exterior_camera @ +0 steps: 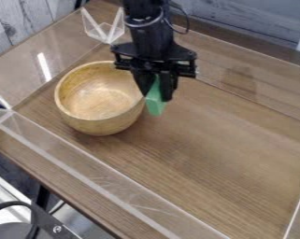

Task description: Put the green block in the brown bowl

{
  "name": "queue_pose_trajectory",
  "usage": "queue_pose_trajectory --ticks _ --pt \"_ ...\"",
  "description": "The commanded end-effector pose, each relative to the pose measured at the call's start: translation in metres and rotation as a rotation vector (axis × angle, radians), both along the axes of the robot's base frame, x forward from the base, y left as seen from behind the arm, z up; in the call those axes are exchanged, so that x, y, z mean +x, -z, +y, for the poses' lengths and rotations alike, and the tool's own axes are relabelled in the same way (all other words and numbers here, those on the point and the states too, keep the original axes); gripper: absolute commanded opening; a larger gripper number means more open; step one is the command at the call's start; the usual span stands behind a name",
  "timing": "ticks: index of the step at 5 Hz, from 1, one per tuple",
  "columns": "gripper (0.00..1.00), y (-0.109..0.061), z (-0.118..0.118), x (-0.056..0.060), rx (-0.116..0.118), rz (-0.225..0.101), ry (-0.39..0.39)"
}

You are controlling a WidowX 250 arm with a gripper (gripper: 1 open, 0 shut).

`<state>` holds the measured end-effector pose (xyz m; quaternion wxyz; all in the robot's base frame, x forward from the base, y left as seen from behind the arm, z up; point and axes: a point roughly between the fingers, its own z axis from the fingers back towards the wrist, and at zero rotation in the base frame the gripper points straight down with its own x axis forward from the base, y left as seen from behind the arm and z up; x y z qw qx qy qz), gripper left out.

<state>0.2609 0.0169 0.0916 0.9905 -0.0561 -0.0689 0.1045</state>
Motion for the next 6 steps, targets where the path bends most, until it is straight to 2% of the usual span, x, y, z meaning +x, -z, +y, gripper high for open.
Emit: queue_pose_trajectory --ticks 1,3,5,6 --pt "0.00 -0.006 -0.001 0.026 0.009 -0.073 -0.031" --pt "0.00 0.011 -0.010 0.031 0.021 -0.045 0.087" --pt "0.00 0.048 -0.017 0.044 0.044 -0.084 0.120" --pt "0.00 0.044 -0.022 0.050 0.059 -0.118 0.144"
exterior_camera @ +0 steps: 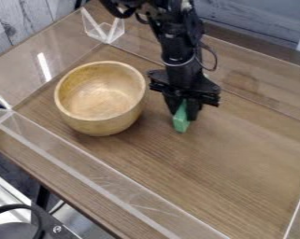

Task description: Put the green block in the brown bowl

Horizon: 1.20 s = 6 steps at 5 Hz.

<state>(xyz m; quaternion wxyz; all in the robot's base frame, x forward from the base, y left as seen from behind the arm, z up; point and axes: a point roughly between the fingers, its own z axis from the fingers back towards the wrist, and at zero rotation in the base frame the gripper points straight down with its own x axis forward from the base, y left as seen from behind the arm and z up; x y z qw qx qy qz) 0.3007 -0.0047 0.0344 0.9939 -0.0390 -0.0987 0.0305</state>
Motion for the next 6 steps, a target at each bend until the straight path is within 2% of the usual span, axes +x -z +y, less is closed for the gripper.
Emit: queue_pose_trajectory --ticks 1,3,6 --pt "0.00 -0.0185 -0.0020 0.0136 0.020 -0.086 0.022" --pt "0.00 -0.0102 -0.0094 0.0090 0.061 -0.026 0.070" --pt "0.00 -0.0189 -0.0045 0.0110 0.013 -0.034 0.025"
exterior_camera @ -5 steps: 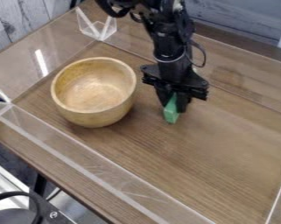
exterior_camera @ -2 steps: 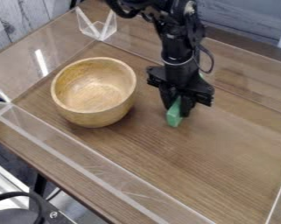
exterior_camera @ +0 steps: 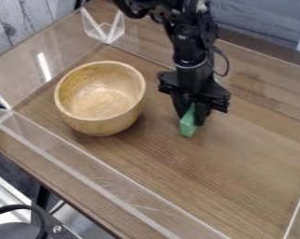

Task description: Put the green block in the brown bowl

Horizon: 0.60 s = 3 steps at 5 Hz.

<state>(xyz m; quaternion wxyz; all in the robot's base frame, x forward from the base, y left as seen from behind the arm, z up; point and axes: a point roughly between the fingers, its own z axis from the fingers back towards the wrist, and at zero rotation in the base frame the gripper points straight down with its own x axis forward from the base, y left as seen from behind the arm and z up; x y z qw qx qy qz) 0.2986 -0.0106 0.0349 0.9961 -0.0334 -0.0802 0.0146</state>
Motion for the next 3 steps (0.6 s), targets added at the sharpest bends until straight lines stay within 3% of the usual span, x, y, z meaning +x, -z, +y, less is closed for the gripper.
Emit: queue_pose_trajectory --ticks 1,3 --pt "0.00 -0.034 0.003 0.010 -0.002 -0.062 0.011" --pt "0.00 -0.091 0.010 0.000 0.007 -0.129 0.023"
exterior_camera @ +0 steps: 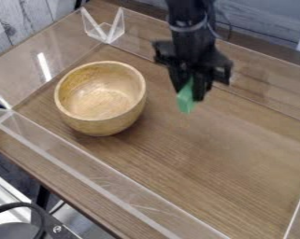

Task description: Put the green block in the brown bowl

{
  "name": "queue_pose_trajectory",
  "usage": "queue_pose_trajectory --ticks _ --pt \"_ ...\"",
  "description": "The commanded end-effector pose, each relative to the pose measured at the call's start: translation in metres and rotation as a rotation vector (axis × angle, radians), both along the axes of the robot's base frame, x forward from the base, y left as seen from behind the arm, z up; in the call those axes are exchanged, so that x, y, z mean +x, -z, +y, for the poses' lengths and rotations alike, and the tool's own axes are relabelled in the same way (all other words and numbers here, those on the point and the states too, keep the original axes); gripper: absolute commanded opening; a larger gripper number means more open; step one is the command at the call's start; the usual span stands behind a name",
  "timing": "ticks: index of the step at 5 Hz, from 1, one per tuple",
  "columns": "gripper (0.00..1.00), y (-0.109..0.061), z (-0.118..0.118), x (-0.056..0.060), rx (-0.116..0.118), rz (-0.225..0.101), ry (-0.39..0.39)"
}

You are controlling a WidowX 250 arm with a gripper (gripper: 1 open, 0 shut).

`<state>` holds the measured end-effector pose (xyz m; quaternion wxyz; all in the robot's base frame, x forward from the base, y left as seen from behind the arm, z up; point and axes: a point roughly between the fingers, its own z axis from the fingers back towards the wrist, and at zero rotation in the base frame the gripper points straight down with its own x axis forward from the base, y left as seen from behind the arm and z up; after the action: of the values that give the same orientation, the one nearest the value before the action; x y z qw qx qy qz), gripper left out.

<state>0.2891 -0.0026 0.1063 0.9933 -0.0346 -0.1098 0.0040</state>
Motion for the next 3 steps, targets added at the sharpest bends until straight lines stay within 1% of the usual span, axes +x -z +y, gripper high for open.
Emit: queue_pose_trajectory --ticks 1,2,3 --pt "0.00 -0.031 0.013 -0.004 0.036 -0.058 -0.037" --pt "0.00 -0.034 0.034 -0.019 0.071 -0.028 -0.111" --pt "0.00 -0.028 0.070 -0.026 0.125 -0.020 -0.102"
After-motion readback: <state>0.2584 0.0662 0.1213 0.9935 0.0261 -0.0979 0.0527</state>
